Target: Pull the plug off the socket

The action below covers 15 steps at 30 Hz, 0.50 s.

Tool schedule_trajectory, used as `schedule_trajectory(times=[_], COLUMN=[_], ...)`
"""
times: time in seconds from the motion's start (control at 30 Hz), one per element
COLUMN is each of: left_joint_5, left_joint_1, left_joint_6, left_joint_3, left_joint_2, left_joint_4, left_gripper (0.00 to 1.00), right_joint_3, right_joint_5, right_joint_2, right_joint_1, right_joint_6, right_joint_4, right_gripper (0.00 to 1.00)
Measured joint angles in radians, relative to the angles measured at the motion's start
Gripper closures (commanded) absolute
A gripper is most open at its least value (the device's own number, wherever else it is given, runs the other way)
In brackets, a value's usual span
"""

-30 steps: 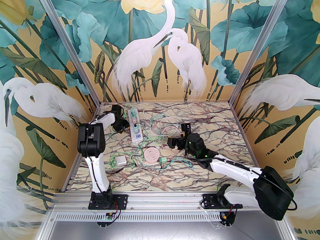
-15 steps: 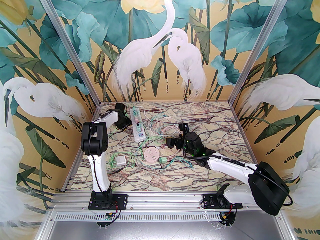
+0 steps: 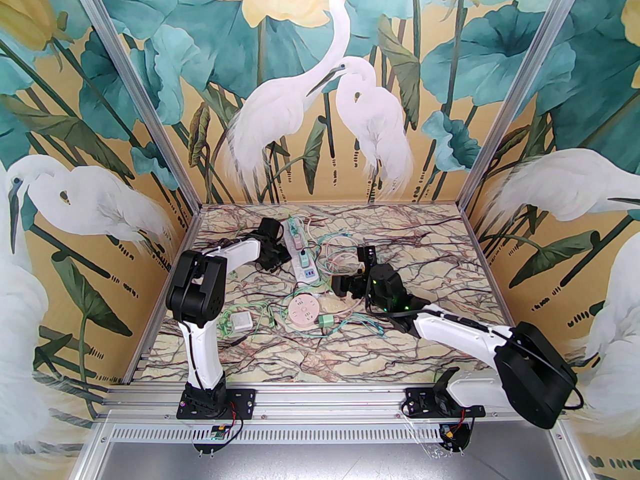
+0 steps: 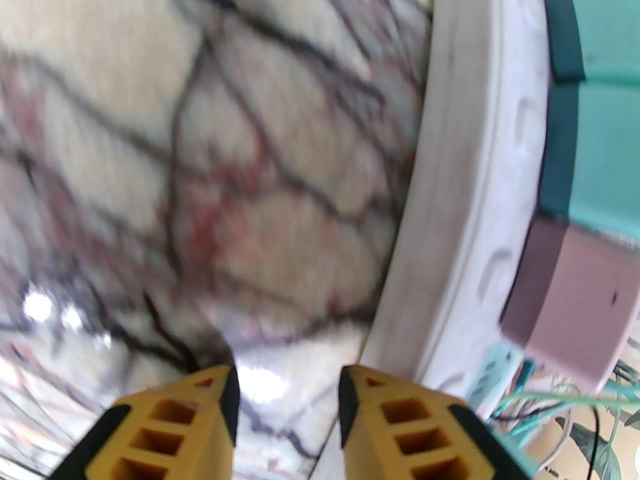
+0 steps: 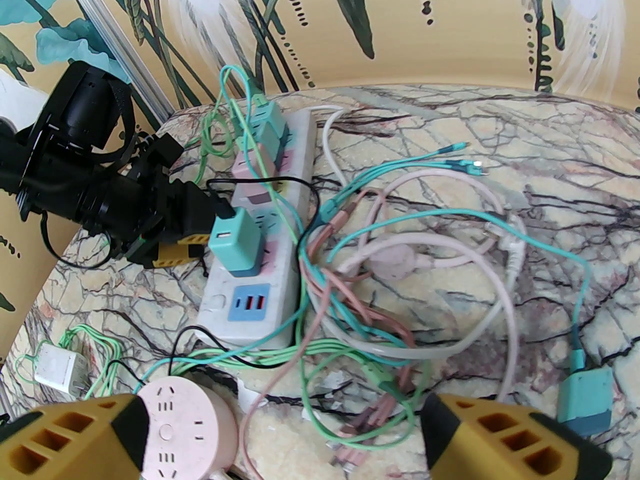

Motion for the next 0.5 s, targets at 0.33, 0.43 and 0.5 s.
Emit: schedule_trajectory(times=[0.33,0.43,0.5], left_joint_5=[0.003,-0.008,-0.013], left_joint_1=[-0.005,-0.005,-0.005], left_joint_6=[0.037,0.045,0.053], left_joint_3=[-0.066,-0.122,-0.166], left_joint_2=[-0.103,-0.195,-0.266], left_joint_4=[0.001,0.010,0.020], left_gripper=[0.43,0.36,0.33], right_joint_3=[0.159,0.303,0.397], right_joint_5=[-0.128,-0.162,-0.179], right_joint_2=[0.175,0.283,0.354], right_joint_1=[-0.003,-0.004,-0.005], right_joint_6=[0.028,0.037,0.044], right_joint_4=[-0.037,-0.074,-0.109], right_gripper=[0.58,0.63,0.67])
